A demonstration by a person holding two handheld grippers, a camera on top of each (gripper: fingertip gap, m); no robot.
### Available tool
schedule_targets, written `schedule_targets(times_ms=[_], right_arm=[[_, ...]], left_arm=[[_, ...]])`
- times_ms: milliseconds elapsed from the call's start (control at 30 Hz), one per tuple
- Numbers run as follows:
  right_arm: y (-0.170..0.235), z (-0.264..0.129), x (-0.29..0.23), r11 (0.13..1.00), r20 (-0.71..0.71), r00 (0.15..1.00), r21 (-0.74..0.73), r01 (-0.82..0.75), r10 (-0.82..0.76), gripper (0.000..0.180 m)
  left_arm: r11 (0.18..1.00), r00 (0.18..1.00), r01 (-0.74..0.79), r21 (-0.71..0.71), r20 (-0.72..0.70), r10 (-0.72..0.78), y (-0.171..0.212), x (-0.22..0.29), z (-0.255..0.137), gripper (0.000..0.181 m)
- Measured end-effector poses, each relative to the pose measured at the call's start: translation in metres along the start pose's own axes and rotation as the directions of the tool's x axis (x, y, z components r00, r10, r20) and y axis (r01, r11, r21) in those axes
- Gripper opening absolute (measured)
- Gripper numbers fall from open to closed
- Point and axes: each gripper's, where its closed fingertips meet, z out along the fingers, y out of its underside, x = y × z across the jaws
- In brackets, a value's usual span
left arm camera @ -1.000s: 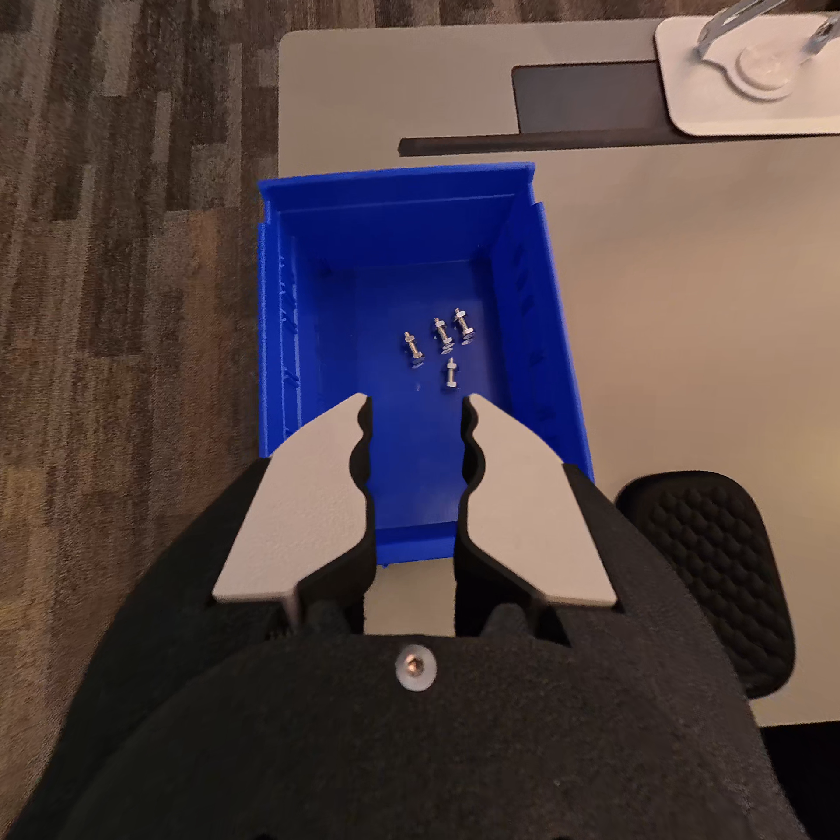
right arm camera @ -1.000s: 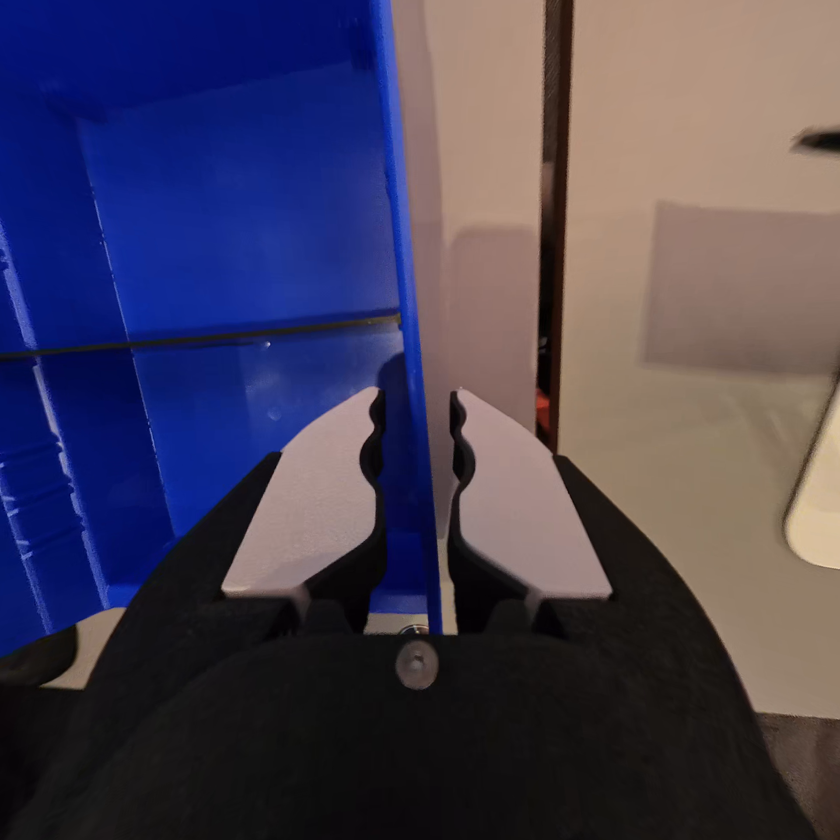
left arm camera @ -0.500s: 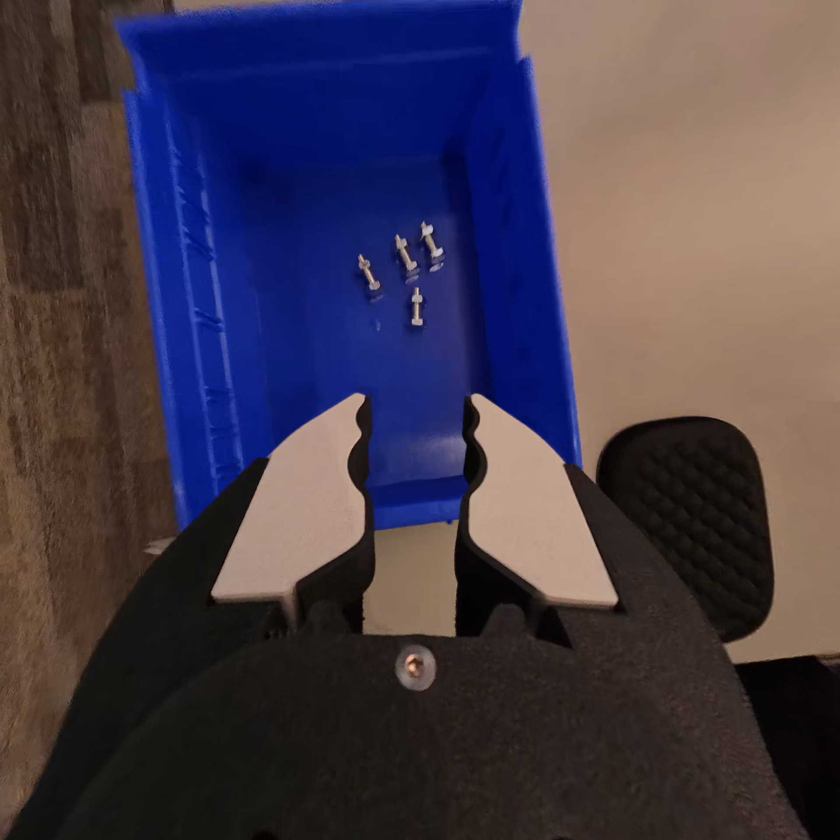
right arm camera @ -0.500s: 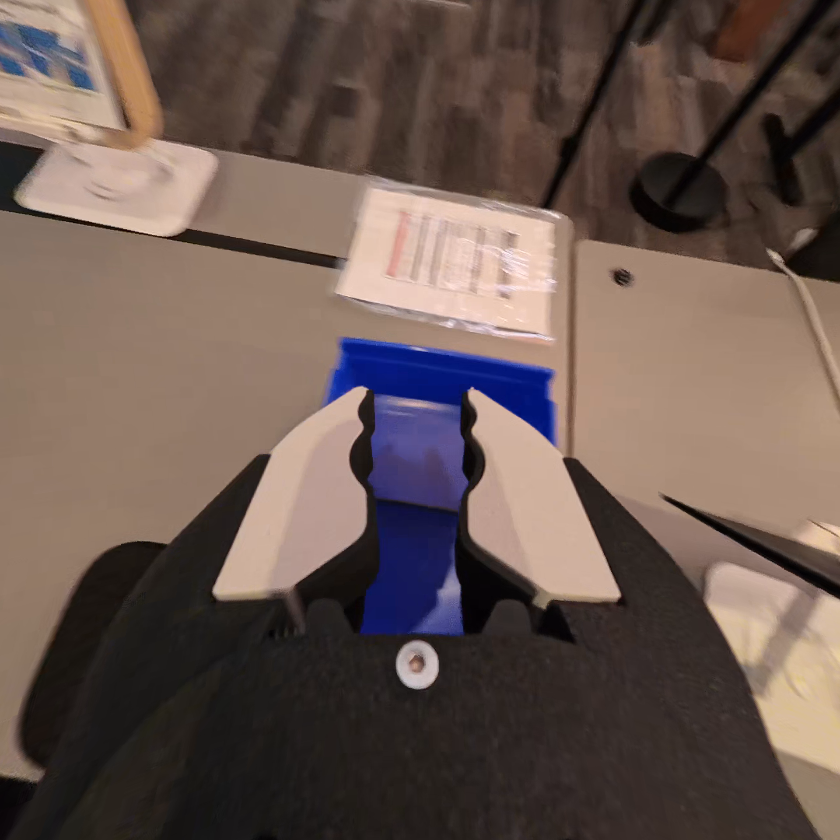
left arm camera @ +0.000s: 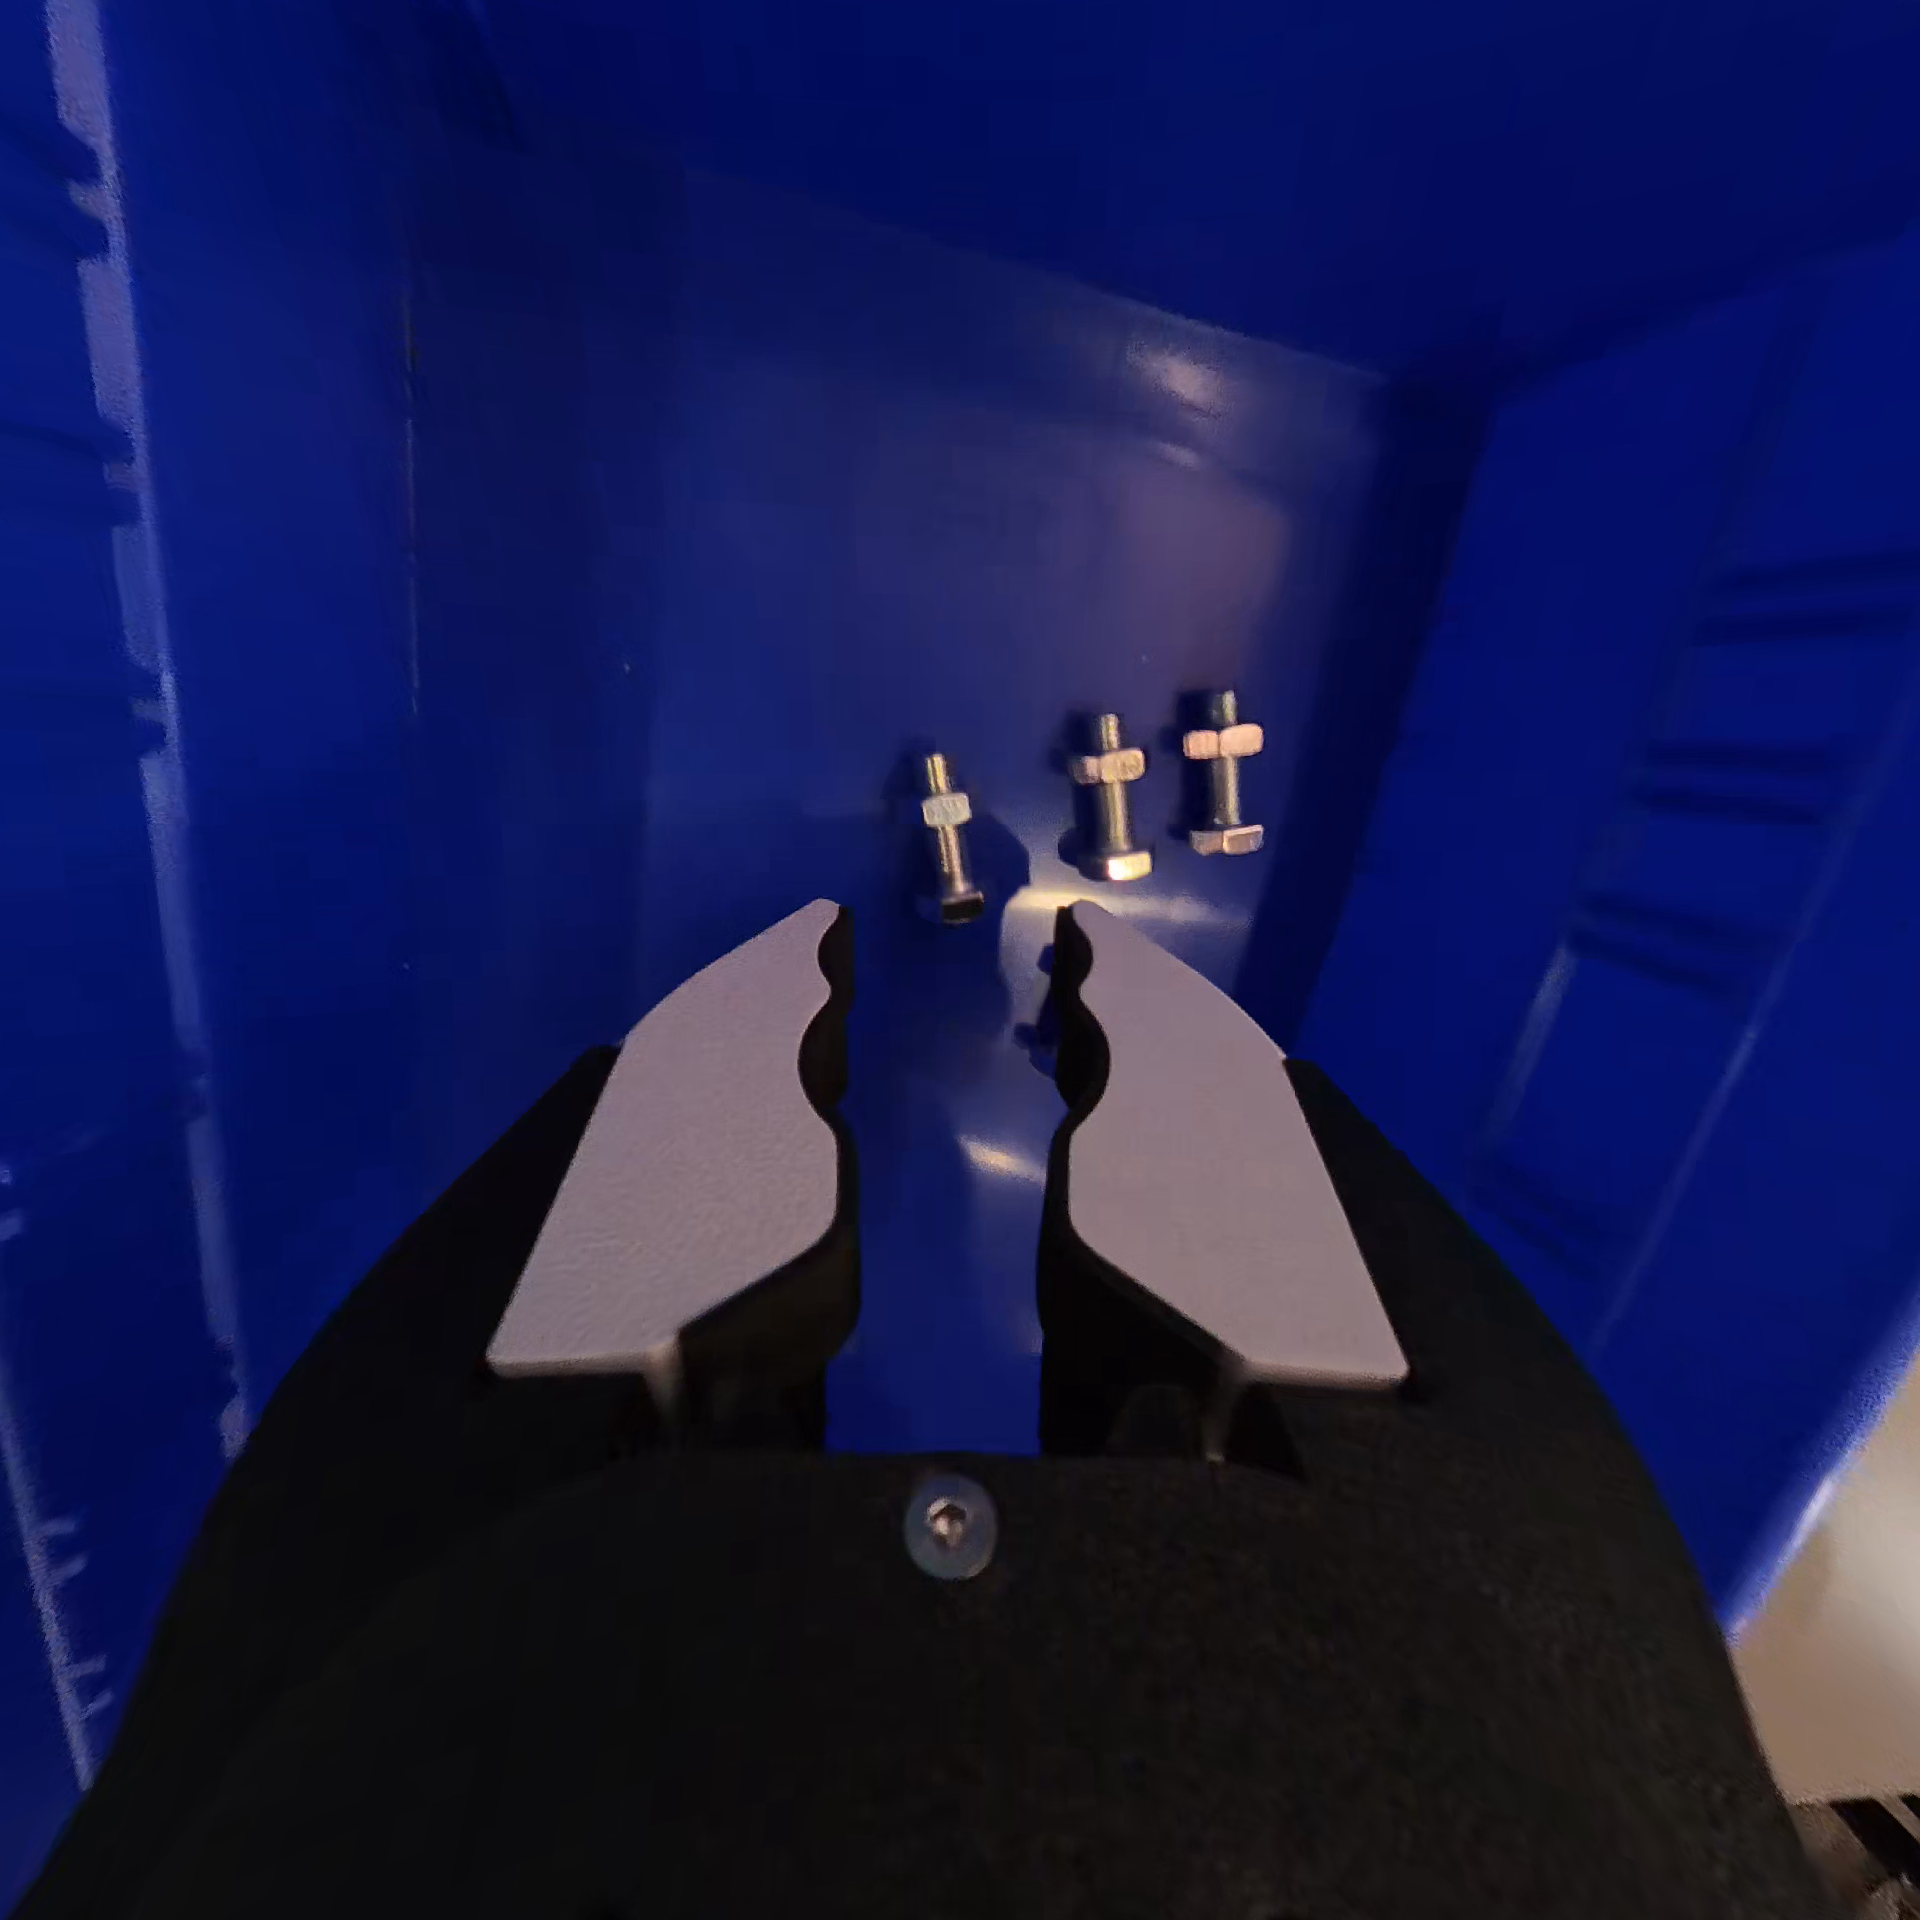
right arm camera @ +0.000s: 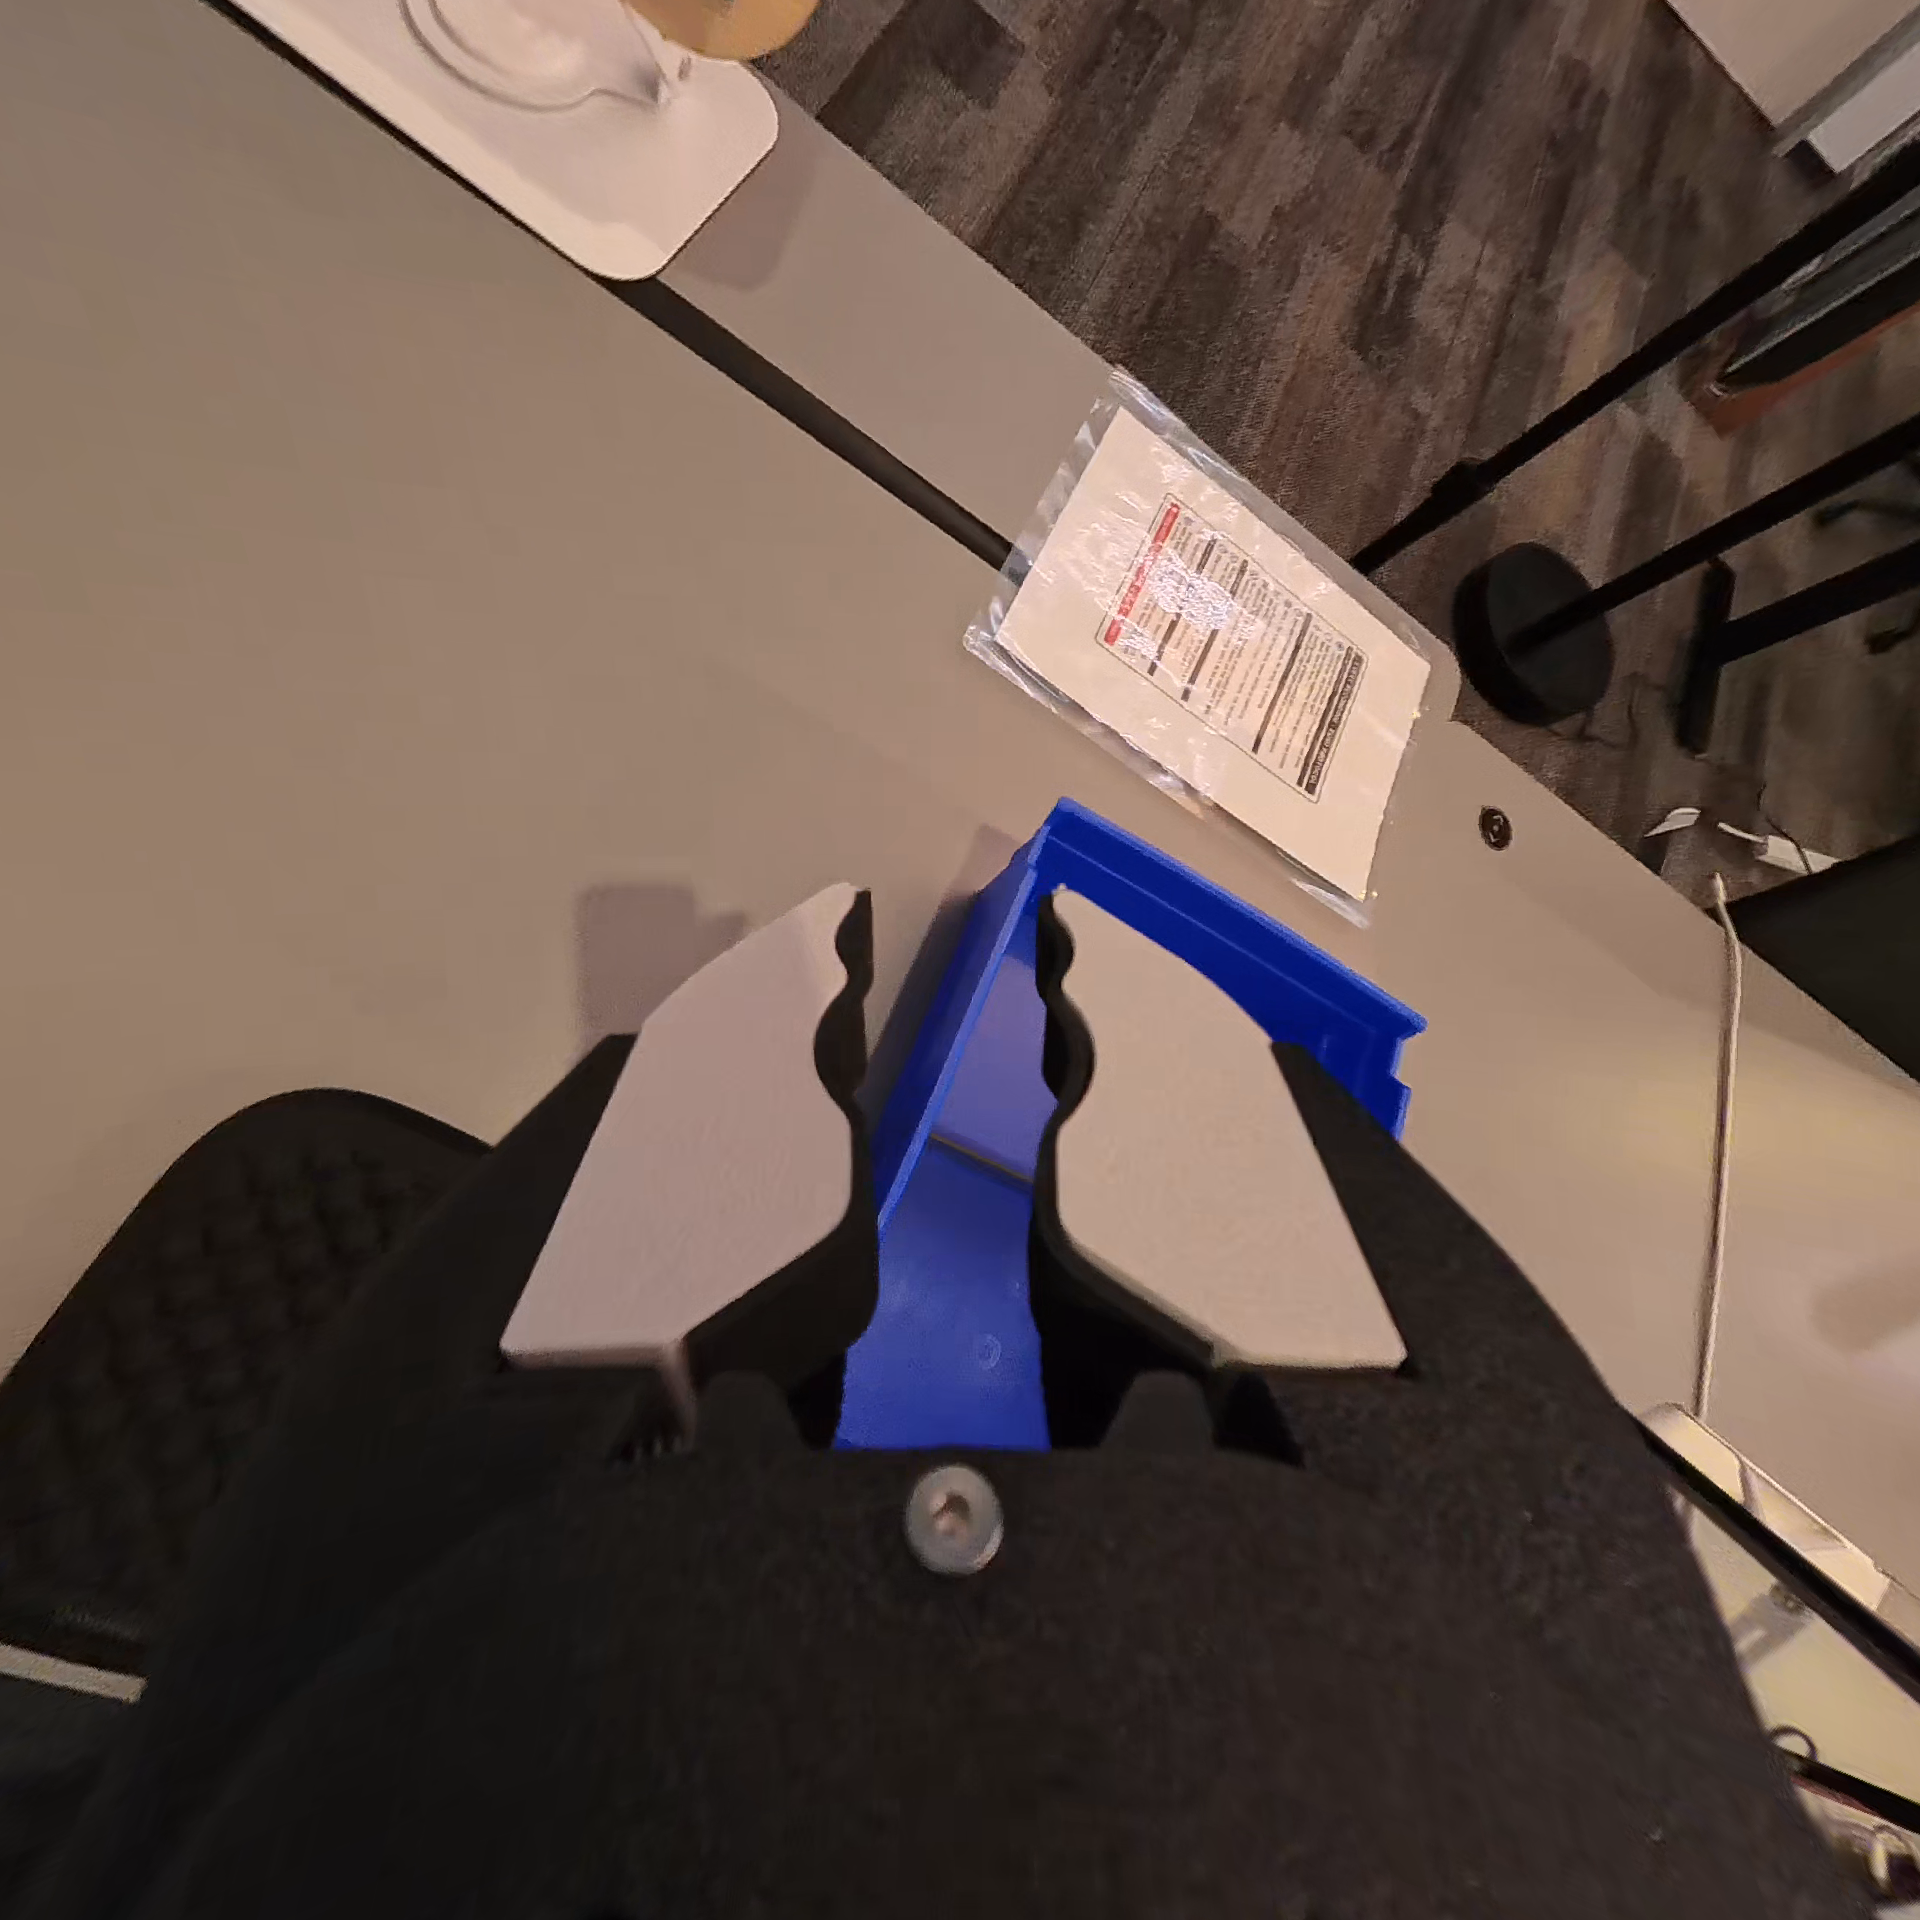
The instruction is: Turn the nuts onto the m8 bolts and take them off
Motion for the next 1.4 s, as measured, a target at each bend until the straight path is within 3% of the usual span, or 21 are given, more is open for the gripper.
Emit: schedule_targets(times_ms=[467, 833, 1100, 1233, 1400], right_arm=[[0.008, 0.008, -0.018, 0.999, 0.061, 0.998, -0.020, 0.036, -0.035, 0.025], [0.016, 0.010, -0.016, 1.000, 0.078, 0.997, -0.017, 0.024, -0.023, 0.020], [0.026, 0.017, -0.019, 0.998, 0.093, 0.995, -0.046, 0.034, -0.030, 0.019], [0.030, 0.019, -0.017, 0.999, 0.101, 0.995, -0.047, 0.024, -0.019, 0.018], [0.030, 0.027, -0.023, 1.000, 0.154, 0.988, -0.002, -0.026, 0.026, 0.017]], left_arm=[[0.998, 0.998, 0.068, -0.014, 0.018, -0.067, -0.008, 0.001, 0.015, 0.030], [1.000, 0.996, 0.021, -0.010, 0.089, -0.020, -0.005, -0.008, 0.016, 0.010], [1.000, 0.998, -0.020, 0.021, 0.065, 0.019, -0.005, -0.012, 0.013, 0.008], [0.995, 0.998, -0.036, 0.094, 0.059, 0.030, -0.012, -0.025, -0.009, 0.008], [0.945, 0.997, -0.028, 0.327, -0.057, 0.049, -0.027, -0.018, -0.058, 0.008]])
